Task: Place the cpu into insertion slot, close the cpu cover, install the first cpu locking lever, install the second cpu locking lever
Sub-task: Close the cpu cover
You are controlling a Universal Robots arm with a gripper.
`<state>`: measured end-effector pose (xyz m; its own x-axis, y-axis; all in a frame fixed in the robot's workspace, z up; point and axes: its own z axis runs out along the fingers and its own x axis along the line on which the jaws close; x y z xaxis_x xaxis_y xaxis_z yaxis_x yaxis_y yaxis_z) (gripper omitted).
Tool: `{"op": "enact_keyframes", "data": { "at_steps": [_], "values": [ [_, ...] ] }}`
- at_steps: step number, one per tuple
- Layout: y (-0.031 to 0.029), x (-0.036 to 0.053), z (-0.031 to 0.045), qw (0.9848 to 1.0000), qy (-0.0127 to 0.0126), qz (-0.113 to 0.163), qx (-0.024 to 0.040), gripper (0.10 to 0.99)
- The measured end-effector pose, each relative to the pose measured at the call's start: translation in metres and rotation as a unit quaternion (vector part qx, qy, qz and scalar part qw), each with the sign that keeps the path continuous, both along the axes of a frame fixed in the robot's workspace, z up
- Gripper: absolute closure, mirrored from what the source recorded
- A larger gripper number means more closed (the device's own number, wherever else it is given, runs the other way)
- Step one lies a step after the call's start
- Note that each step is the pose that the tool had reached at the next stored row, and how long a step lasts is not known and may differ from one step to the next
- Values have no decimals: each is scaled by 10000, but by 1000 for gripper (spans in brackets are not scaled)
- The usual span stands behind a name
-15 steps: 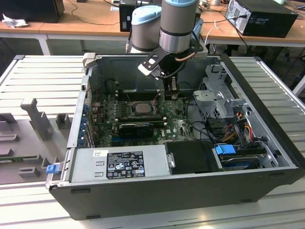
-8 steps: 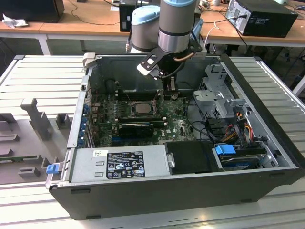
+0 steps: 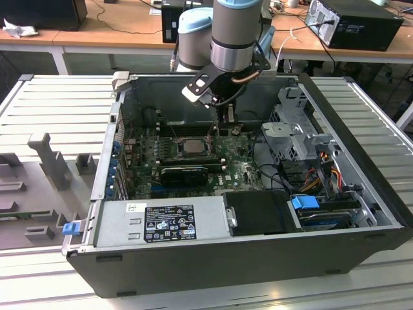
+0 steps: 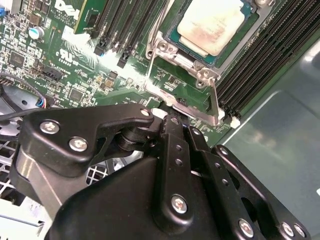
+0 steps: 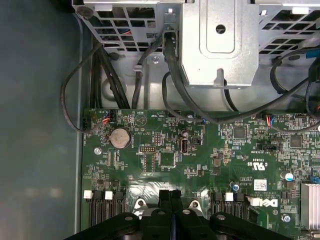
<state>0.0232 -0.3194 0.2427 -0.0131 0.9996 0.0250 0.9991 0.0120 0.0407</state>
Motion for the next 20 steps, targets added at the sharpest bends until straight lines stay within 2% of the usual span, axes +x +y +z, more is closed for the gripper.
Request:
{"op": "enact_keyframes", "data": {
  "at_steps": [4, 6, 9, 15, 20],
  "values": [
    [0, -46, 0, 10000, 0, 0, 0, 980],
    [0, -164, -3, 10000, 0, 0, 0, 980],
    [0, -225, -17, 10000, 2, 0, 0, 980],
    [0, -280, -78, 10000, 13, 1, 7, 980],
    [0, -477, -99, 10000, 35, 8, 22, 980]
  ]
}}
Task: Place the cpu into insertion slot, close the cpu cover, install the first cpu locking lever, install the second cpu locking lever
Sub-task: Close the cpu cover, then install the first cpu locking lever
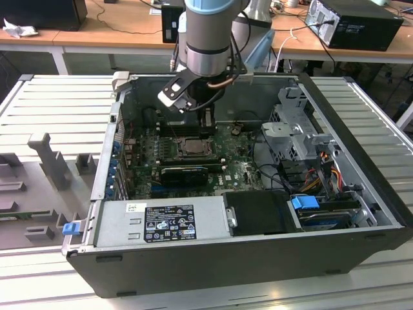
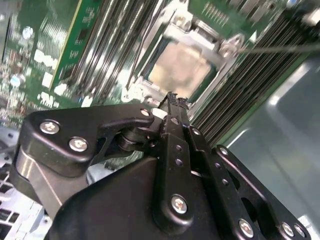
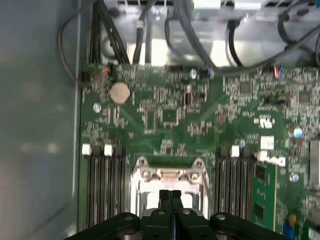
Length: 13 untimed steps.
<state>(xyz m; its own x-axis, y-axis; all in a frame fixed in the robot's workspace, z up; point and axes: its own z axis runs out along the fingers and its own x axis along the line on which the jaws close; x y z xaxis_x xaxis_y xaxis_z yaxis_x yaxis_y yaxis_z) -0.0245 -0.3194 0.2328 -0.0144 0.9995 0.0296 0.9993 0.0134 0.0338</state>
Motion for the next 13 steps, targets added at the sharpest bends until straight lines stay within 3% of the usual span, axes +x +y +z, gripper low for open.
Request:
{"op": "enact_keyframes", "data": {
  "at_steps": [6, 13],
  "values": [
    [0, -136, 0, 10000, 1, 1, 0, 980],
    [-1, -177, 7, 10000, 2, 1, -2, 980]
  ]
}}
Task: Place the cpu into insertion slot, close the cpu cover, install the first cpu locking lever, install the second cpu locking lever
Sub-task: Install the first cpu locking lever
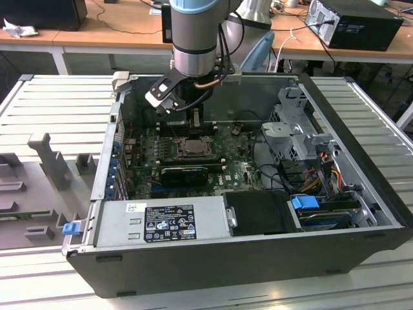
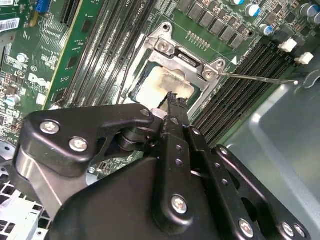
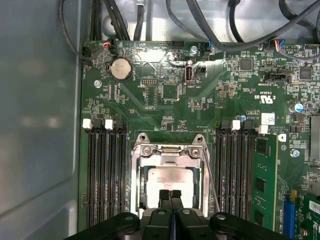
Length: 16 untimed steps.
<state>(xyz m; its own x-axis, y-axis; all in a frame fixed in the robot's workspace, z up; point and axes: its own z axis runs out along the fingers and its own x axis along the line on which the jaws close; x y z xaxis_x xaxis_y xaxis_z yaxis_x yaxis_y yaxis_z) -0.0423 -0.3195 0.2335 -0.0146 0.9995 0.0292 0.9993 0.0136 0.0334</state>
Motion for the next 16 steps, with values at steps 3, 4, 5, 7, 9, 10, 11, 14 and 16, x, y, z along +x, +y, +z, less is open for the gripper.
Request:
{"op": "enact_keyframes", "data": {
  "at_steps": [3, 4, 5, 7, 9, 10, 11, 14, 16],
  "values": [
    [1, 0, 55, 10000, -1, 0, 1, 980],
    [1, 0, 84, 10000, -1, -1, 1, 980],
    [1, 0, 112, 10000, -1, -1, 1, 980],
    [1, 0, 173, 10000, -1, 0, 2, 980],
    [1, 0, 239, 10000, -1, 0, 1, 980],
    [1, 1, 301, 10000, 0, 0, 1, 980],
    [1, 1, 354, 10000, 0, 0, 1, 980],
    [1, 1, 421, 10000, 0, 0, 1, 980],
    [1, 1, 434, 10000, 0, 0, 1, 980]
  ]
}}
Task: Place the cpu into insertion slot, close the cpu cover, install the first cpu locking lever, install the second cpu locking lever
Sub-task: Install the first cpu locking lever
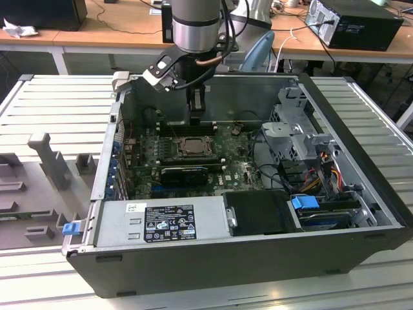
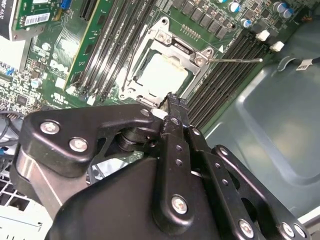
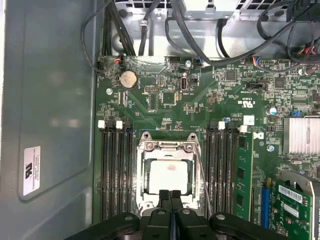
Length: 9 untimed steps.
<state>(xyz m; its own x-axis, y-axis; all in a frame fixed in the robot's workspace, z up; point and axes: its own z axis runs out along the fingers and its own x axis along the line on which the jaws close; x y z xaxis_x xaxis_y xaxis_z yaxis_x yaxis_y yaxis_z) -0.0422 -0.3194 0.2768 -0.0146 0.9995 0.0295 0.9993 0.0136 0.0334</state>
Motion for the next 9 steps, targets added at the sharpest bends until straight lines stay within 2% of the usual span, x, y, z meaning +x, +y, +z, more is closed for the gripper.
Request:
{"op": "enact_keyframes", "data": {
  "at_steps": [9],
  "values": [
    [0, 0, 44, 10000, 0, 0, -2, 980]
  ]
}}
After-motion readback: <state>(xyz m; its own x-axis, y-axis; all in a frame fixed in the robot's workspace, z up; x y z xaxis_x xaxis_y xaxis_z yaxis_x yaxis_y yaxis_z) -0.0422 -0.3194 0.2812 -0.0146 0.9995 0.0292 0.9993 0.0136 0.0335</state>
